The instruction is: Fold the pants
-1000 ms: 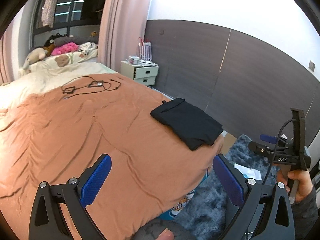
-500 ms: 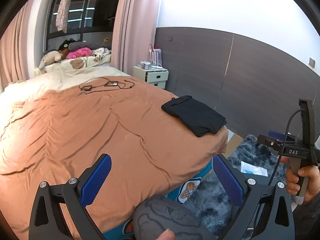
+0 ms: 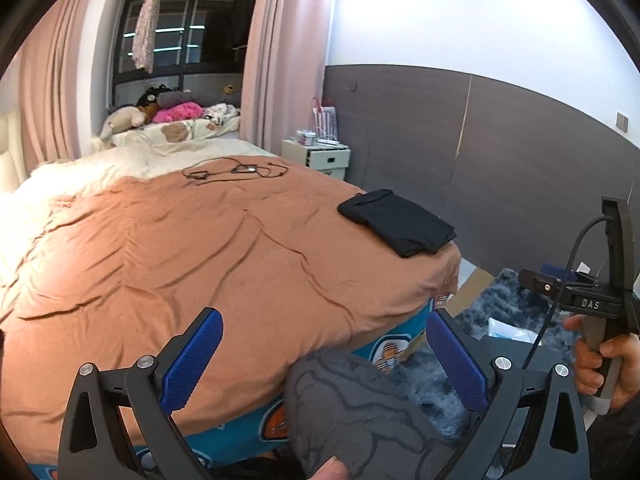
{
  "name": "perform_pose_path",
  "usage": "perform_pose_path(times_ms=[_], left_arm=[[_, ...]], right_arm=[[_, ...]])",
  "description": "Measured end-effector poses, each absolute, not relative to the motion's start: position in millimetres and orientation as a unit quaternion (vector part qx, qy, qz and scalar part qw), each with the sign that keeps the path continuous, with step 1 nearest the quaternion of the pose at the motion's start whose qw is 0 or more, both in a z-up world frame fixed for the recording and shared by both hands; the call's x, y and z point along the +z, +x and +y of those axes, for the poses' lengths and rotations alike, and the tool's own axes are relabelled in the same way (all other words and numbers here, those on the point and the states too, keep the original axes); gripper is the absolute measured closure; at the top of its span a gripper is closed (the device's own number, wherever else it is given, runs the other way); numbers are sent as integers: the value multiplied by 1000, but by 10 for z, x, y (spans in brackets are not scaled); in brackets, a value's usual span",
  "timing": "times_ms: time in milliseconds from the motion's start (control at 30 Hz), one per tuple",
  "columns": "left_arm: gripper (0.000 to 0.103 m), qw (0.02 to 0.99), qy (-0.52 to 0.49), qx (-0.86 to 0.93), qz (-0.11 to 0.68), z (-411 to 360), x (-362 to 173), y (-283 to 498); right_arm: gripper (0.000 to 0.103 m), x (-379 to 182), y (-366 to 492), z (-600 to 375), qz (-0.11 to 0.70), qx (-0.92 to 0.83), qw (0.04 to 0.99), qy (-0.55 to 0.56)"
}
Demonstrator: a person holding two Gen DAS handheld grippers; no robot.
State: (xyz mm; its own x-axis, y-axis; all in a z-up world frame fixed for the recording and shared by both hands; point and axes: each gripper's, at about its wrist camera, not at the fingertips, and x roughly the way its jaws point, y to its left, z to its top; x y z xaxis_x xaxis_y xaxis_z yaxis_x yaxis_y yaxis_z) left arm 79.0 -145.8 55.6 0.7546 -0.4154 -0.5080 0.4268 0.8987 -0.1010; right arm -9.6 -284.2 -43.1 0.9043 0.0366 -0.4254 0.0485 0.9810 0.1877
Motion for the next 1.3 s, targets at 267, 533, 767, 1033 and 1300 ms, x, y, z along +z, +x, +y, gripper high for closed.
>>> perform_pose_path(times_ms=[267,533,767,1033,1300], left_arm=[[0,945,1,-200,258,-1150,520,562],[0,949,5,-184,258,-1007,360,342],[0,948,16,-185,258,-1066,236,197],[0,950,23,-182,252,-1124,210,137],[0,952,18,-175,249,-1123,193,140]], right_arm=[[0,-508,-347,-2738,212,-2,972,97],[0,-595,-555,-2512,200,-15,976,81],[0,-711,-727,-2332,189,-22,979,76],[0,-841,-764,-2255,188,-19,978,85],[0,-861,-808,-2238,179,-21,980,80]])
